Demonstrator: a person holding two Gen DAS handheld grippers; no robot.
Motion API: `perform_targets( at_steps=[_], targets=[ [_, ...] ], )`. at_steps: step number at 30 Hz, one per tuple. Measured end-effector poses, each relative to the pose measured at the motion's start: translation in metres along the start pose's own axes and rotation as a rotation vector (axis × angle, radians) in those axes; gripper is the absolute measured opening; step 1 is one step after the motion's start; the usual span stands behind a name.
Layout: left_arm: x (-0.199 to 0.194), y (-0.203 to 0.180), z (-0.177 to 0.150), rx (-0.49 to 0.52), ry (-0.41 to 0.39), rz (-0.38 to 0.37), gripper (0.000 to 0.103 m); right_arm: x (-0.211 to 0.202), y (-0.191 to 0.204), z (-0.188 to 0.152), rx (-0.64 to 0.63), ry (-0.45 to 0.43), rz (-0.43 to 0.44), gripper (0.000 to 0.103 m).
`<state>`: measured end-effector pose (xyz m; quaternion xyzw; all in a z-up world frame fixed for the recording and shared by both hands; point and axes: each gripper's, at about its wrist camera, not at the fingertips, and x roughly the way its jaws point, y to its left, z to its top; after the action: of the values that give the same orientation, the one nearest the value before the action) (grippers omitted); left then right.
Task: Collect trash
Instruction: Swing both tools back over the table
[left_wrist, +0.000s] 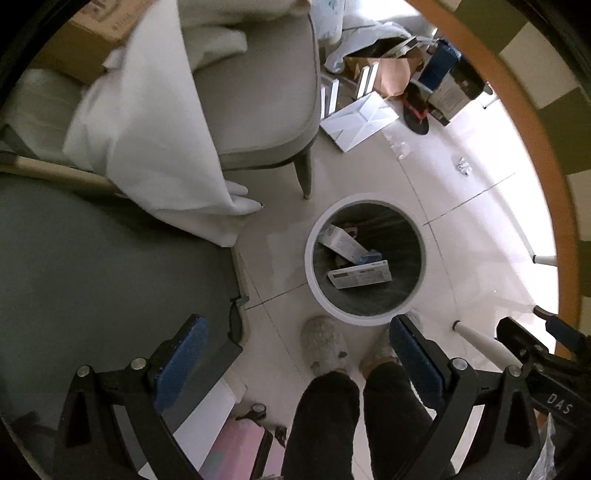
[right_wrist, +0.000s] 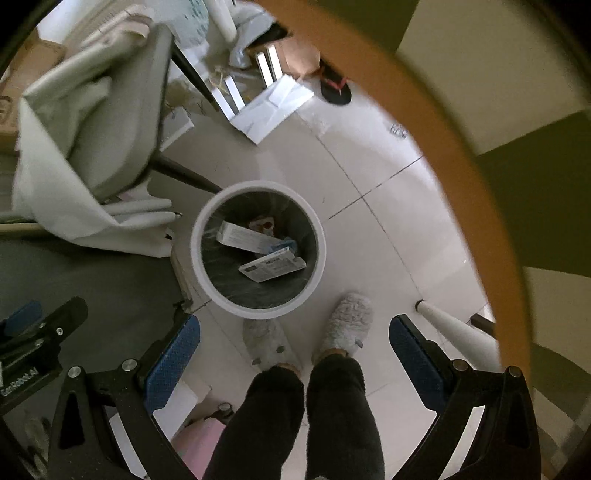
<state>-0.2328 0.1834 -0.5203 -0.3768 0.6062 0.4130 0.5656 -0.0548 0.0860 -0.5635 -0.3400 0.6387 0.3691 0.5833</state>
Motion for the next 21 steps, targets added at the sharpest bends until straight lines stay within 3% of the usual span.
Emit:
perform_targets(
  at_steps=[13,17,21],
  targets=[
    [-0.153,0.004,-0.024,0.009,-0.088,0.005,0.1,-0.165,0.005,-0.028,0.005,-0.075,0.099,0.103],
    [-0.216,-0.007,-0.024,0.044,-0.184,0.041,0.1,-0.216,-0.006,-0.035,0.061,-0.1,0.179,0.103],
    [-0.271,-0.039,-0.013,0.124,-0.303,0.047,0.101,-0.277,-0.051,-0.039,0.202,-0.189,0.231,0.103]
  ],
)
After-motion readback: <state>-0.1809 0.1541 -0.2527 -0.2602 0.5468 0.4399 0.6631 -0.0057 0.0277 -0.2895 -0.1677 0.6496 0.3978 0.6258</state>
